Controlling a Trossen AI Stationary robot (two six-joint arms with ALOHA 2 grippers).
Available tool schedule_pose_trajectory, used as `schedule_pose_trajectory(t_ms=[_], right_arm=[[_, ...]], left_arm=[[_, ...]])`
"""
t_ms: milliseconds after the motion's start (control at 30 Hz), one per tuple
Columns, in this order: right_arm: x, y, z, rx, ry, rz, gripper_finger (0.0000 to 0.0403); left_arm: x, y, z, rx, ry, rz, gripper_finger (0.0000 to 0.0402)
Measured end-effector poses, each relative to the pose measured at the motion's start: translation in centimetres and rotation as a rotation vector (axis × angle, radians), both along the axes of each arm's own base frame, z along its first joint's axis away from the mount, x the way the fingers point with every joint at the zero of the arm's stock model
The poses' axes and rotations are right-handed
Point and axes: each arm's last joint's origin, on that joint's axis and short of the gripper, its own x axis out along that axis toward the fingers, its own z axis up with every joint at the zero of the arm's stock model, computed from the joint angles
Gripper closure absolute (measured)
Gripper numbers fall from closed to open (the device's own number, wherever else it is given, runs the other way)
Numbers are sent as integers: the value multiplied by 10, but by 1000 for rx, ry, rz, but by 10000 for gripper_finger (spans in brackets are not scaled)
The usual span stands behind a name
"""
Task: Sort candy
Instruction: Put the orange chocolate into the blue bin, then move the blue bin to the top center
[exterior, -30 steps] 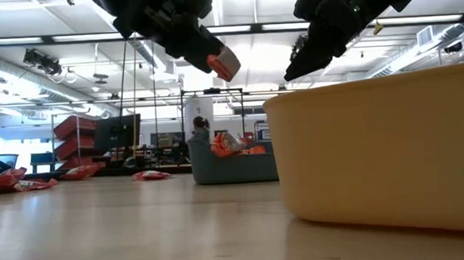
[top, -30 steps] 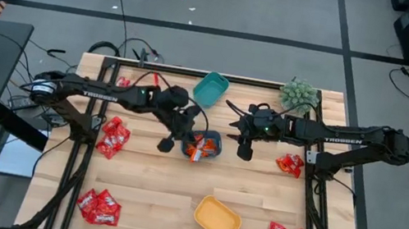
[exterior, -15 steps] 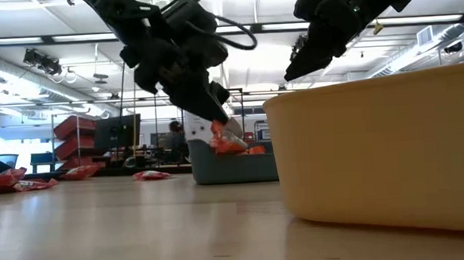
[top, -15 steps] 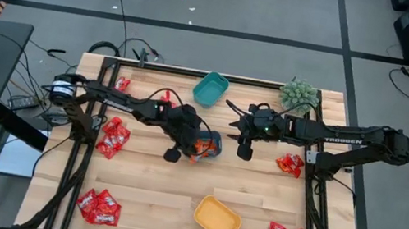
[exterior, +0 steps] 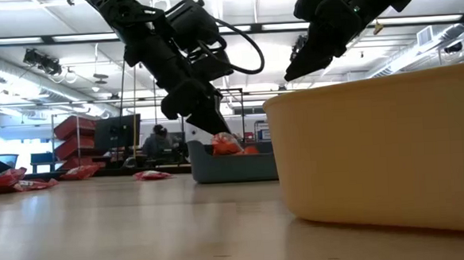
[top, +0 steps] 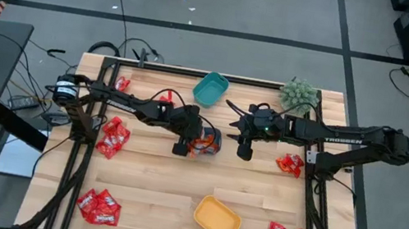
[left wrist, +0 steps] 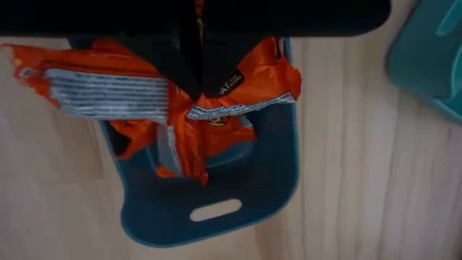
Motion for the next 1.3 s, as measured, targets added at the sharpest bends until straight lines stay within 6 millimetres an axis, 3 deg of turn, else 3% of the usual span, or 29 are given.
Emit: schedule_pose_trajectory(t_ms=[233,567,700,833,1033,1300], right_arm=[[0,0,0,2,-1,-1,228],[0,0,1,4,-8,-4,205],[7,0,-3,19,-22,21,210],[22,0,-16,43,-36,62,260],[49,3,-39,82,-91,131,386],[86,13,-66,166,-47,232,396]], left_arm=[[0,-4,2,-3,28,-11,352],[11,-5,30,13,46,-9,278],[1,1,38,54,51,42,315],[-18,5,40,19,-51,63,389],[-52,6,42,-119,-300,13,397],[-99,7,29,-191,-603,-14,400]])
